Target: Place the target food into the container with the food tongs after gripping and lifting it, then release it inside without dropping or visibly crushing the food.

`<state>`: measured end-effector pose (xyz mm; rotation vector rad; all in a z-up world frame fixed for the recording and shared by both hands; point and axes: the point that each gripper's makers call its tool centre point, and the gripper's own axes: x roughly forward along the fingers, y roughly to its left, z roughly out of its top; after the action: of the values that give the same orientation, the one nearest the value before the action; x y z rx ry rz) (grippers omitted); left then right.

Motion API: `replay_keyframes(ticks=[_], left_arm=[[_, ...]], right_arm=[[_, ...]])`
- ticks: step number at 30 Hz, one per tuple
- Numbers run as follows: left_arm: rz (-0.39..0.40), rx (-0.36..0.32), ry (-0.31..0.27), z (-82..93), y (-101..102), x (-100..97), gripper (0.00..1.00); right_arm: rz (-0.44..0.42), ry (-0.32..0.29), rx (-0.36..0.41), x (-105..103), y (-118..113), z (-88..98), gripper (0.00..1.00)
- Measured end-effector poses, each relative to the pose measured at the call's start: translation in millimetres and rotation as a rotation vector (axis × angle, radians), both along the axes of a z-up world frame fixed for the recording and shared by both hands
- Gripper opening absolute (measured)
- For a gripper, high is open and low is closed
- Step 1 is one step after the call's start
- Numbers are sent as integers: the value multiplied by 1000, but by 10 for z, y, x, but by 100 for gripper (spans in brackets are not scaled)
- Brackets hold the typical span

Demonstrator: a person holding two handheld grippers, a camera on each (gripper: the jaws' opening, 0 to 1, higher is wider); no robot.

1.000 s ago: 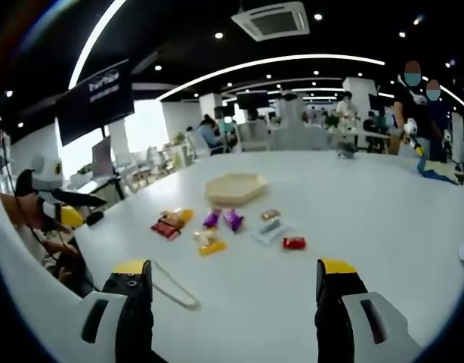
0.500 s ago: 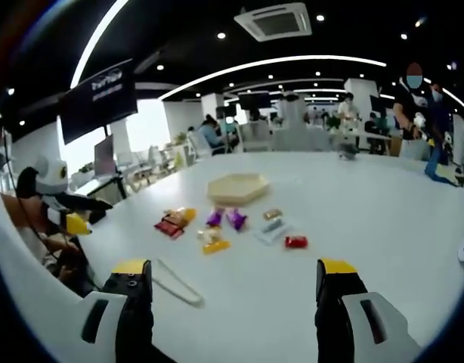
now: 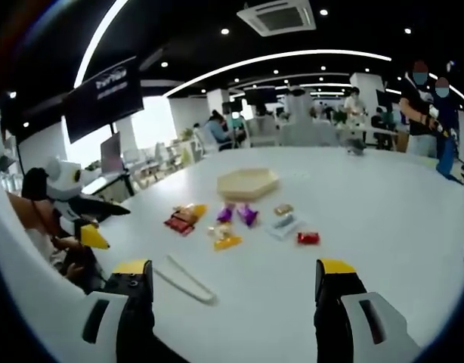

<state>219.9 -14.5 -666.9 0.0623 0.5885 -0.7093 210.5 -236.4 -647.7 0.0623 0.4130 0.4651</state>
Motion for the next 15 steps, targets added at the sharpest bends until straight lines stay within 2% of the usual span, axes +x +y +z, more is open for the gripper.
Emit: replay_keyframes(ticks=[6,11,12,13,15], left_arm=[[-3,-8,8,-16,-35,25,99],[-27,-2,24,18,-97,89,99],[-32,0,21,37,-108,95,99],[-43,-3,-7,89,-137,128,99],[-42,-2,-7,86,-152,164,99]], right_arm=[[8,12,4,-19,19,-12,89],[-11,8,3,64,-26,79,89],[-12,5,5,72,-27,101,90],[-14,-16,19,104,-24,158,90],[-5,-12,12,140,-27,156,90]])
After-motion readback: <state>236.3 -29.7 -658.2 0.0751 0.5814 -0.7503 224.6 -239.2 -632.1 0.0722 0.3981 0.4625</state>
